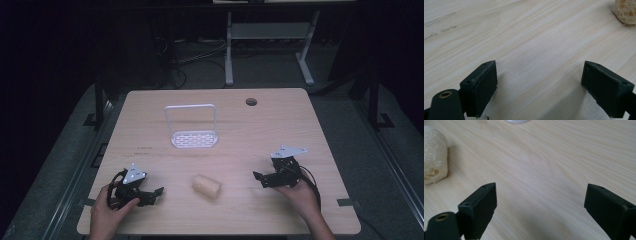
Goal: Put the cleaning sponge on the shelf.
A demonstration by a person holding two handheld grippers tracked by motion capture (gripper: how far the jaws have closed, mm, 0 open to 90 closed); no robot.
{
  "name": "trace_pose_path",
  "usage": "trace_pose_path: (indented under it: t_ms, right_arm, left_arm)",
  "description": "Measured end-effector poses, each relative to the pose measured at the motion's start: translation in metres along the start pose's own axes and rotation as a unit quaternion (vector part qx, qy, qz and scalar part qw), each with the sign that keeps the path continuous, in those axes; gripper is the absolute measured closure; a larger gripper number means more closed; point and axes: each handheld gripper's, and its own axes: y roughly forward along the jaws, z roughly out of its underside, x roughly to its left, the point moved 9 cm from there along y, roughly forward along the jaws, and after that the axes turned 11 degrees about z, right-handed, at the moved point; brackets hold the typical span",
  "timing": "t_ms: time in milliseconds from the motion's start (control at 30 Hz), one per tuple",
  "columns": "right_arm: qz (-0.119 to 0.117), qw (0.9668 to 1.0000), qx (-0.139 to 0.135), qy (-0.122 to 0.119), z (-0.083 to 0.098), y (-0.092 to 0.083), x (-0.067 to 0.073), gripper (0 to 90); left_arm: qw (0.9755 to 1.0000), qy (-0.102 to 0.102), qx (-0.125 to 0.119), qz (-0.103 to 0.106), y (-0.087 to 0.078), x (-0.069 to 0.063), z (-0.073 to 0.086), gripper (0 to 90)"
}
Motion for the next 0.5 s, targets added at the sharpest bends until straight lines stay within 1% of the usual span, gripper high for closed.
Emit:
trace_pose_path:
  t_ms: [267,500]
  right_arm:
    - [-0.007,0.9999,0.000,-0.009,-0.006,0.002,0.008,10.7]
    - [-0.020,0.9996,-0.004,-0.021,-0.014,0.006,0.020,10.7]
  left_arm:
    - [1.0000,0.000,0.000,0.000,0.000,0.000,0.000,12.9]
    - [1.0000,0.000,0.000,0.000,0.000,0.000,0.000,12.9]
